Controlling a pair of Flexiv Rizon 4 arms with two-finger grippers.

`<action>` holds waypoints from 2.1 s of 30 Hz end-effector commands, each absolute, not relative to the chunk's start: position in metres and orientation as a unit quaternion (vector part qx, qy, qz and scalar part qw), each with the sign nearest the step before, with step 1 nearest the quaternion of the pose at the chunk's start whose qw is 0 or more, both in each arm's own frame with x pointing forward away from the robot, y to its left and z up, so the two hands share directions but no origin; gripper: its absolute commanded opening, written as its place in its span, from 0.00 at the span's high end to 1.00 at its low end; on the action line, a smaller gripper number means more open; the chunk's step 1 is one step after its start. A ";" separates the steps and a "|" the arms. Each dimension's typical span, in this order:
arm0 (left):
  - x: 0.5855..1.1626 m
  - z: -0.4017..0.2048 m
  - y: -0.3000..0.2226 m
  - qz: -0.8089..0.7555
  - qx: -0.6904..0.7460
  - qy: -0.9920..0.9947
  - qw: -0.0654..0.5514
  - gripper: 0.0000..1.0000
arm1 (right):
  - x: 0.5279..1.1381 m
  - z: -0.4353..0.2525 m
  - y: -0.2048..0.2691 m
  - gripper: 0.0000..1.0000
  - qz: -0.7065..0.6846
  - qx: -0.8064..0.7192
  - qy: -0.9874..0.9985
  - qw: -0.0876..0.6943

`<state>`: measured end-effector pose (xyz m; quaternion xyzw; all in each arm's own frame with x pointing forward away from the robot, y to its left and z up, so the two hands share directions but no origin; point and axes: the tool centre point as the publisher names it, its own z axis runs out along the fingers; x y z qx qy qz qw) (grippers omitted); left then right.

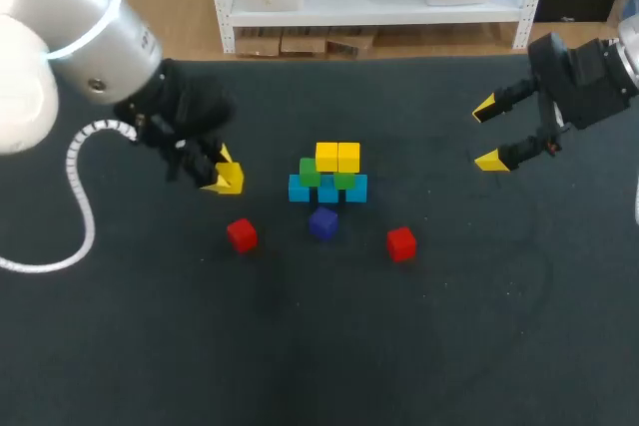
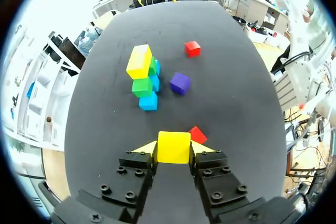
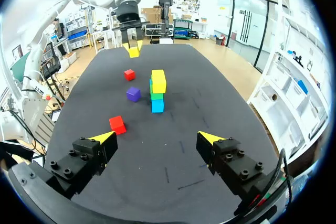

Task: Place the blue cubes, place green cubes on the blue cubes, place the yellow cubes on the green cubes, then place the red cubes on the yellow cubes, and place purple cube on the red cubes.

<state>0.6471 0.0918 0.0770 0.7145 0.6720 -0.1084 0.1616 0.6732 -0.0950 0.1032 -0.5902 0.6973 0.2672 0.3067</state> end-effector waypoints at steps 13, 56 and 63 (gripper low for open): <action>0.698 0.070 0.051 -0.110 0.724 0.668 0.134 1.00 | 0.674 0.102 -0.095 0.00 0.268 -0.590 0.696 0.307; 0.711 0.061 0.003 -0.125 0.728 0.662 0.129 1.00 | 0.674 0.102 -0.095 0.00 0.268 -0.590 0.696 0.307; 0.713 0.060 0.002 -0.125 0.728 0.663 0.125 1.00 | 0.674 0.102 -0.095 0.00 0.268 -0.590 0.696 0.307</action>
